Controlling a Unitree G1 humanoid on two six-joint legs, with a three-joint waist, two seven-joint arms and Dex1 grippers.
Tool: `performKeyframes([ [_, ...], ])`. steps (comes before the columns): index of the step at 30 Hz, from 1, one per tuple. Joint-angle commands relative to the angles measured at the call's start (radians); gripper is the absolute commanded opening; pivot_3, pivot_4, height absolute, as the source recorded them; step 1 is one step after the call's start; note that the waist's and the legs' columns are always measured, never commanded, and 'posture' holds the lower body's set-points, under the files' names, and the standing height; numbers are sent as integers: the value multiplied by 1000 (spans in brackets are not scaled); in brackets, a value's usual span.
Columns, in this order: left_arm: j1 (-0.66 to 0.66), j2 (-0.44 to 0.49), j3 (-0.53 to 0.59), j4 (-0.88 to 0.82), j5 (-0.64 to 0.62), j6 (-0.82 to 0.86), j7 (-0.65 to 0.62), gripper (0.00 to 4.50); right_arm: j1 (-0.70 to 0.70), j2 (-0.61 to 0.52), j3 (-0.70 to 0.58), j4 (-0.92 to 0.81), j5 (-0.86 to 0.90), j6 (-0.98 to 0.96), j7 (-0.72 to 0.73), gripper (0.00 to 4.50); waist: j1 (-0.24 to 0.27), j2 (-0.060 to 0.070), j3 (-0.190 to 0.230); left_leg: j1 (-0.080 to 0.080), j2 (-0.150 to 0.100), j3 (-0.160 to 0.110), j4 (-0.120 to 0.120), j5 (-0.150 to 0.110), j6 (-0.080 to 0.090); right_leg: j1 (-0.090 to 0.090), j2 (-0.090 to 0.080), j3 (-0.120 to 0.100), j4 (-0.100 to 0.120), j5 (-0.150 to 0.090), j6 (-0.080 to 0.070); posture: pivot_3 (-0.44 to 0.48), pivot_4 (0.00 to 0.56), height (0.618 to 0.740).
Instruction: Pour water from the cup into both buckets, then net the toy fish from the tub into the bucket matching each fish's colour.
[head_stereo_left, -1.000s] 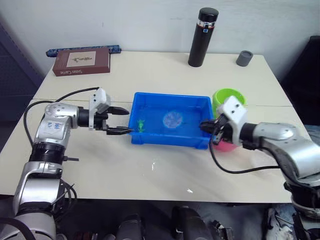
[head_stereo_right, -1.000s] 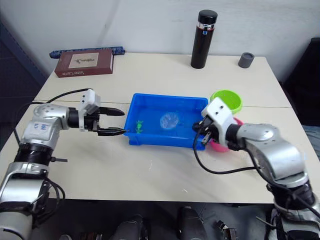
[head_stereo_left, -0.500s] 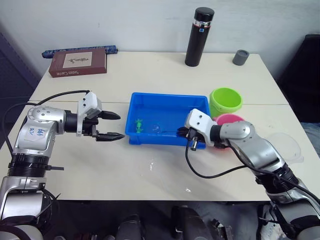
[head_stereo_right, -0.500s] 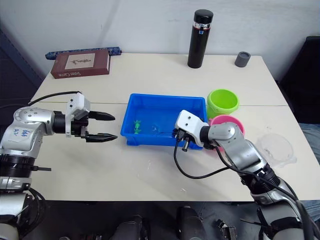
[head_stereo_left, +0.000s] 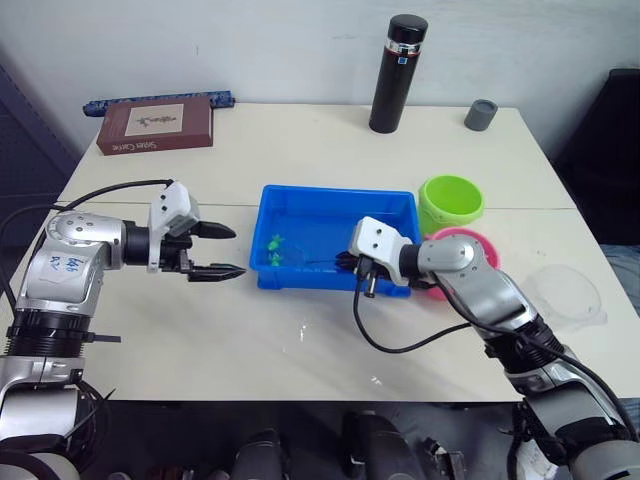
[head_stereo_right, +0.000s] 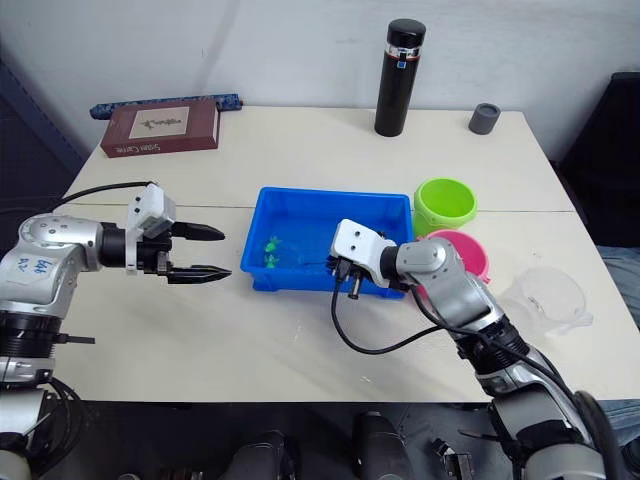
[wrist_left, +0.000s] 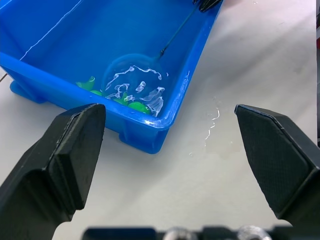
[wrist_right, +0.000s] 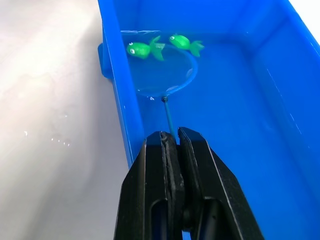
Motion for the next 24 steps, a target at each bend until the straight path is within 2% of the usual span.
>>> performKeyframes([
  [1,-8,15,28,-21,-18,-6,4,4461,-18,28,-65,-49,80,85,28,0,0,0,0,0,0,0,0,0,0,0,0,0,0,0,0,0,150,740],
  [9,-41,-29,17,32,-10,-46,17,4461,-3,-4,-183,-151,207,304,36,0,2,0,0,0,0,0,0,0,0,0,-1,-1,0,0,0,0,150,740],
  [18,-154,-156,17,137,-61,-21,-6,4461,102,-95,-347,-292,289,472,-44,0,4,0,0,-5,-1,-2,2,0,0,-1,-1,-3,-1,0,0,0,150,740],
  [20,-177,-165,5,181,-49,-44,-30,4461,126,-126,-338,-312,257,445,-64,0,2,0,0,-6,-1,-2,4,0,0,-1,0,-4,0,0,0,0,150,740],
  [24,-219,-144,-38,292,26,-150,-63,4461,117,-172,-229,-254,132,288,-81,0,-4,0,0,-4,-1,-1,4,0,0,-2,6,-2,0,0,0,0,150,740],
])
